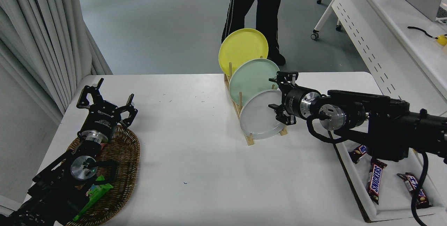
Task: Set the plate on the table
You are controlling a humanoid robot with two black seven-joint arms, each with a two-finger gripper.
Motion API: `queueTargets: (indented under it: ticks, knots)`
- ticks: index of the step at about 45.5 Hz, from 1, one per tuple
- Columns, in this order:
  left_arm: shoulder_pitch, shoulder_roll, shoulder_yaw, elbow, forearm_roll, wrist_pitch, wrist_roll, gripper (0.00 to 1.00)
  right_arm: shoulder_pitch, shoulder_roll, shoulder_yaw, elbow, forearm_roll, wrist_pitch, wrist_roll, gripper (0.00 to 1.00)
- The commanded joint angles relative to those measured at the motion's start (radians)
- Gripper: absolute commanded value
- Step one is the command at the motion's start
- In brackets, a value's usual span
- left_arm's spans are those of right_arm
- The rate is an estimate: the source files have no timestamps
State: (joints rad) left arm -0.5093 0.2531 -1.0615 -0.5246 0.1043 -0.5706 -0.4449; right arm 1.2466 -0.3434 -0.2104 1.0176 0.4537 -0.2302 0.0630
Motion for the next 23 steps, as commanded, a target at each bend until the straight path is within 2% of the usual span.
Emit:
queueTargets:
  ticks: [1, 10, 14, 23]
  knots:
    - [0.0, 0.0, 0.0, 0.0, 0.0, 0.0, 0.0, 1.0, 0.001, 0.004, 0.025, -0.017, 0.0, 0.005, -0.041, 0.68]
    - [0.0, 0.0, 0.0, 0.0, 0.0, 0.0, 0.0, 1.0, -0.001, 0.004, 0.037, -0.017, 0.0, 0.052, -0.101, 0.61]
    - [0.0, 0.0, 0.0, 0.0, 0.0, 0.0, 0.0, 1.0, -0.001, 0.004, 0.052, -0.017, 0.0, 0.063, -0.112, 0.53]
    - [0.0, 0.0, 0.0, 0.0, 0.0, 0.0, 0.0, 1.0, -0.006, 0.014, 0.086, -0.019, -0.003, 0.054, -0.112, 0.5]
